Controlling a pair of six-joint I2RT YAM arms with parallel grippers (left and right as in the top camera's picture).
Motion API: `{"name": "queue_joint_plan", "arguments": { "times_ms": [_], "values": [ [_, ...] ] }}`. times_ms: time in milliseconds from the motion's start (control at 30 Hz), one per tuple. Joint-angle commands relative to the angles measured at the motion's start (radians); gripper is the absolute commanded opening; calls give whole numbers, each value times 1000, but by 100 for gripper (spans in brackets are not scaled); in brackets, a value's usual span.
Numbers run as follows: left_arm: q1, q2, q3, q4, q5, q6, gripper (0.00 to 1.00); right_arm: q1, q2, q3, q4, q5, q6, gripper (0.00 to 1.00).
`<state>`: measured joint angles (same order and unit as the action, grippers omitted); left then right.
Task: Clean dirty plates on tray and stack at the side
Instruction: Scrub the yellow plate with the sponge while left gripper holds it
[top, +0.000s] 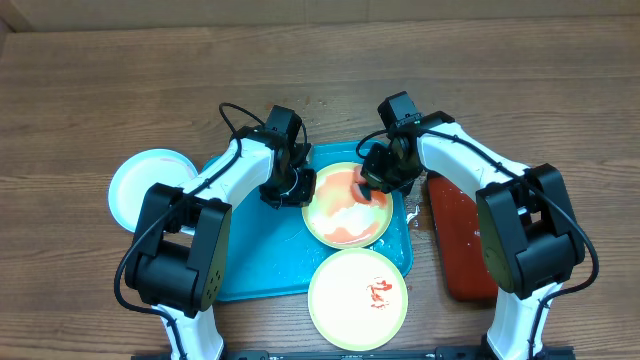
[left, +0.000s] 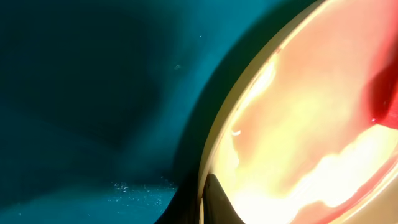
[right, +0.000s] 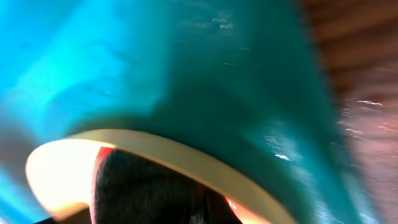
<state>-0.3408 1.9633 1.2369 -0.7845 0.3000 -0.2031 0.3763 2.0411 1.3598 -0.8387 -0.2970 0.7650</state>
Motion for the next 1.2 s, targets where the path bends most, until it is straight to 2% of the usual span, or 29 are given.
{"name": "queue_joint_plan", "arguments": {
  "times_ms": [0, 100, 167, 333, 433, 467, 633, 800, 1167],
  "values": [
    [-11, 28, -21, -7, -67, -15, 4, -18, 57, -10, -89, 281, -79, 4],
    [-11, 28, -21, 0, -67, -22, 4, -3, 57, 37, -143, 284, -169, 4],
    [-11, 28, -21, 1, -66, -22, 4, 28, 57, 91, -188, 264, -288, 4],
    [-11, 28, -21, 13, -64, -26, 4, 108, 57, 155, -225, 109, -457, 4],
    [-11, 28, -21, 19, -63, -34, 4, 154, 58, 158, -226, 8, -414, 4],
    [-11, 28, -21, 19, -63, -37, 4, 174, 58, 158, -226, -20, -340, 4],
    [-11, 28, -21, 18, -63, -37, 4, 183, 58, 158, -222, -60, -235, 4],
    [-11, 28, -21, 20, -63, -37, 4, 185, 58, 152, -167, -142, -193, 4],
    [-11, 28, -21, 19, -63, -45, 4, 185, 61, 66, 2, -138, -86, 4]
  ]
}}
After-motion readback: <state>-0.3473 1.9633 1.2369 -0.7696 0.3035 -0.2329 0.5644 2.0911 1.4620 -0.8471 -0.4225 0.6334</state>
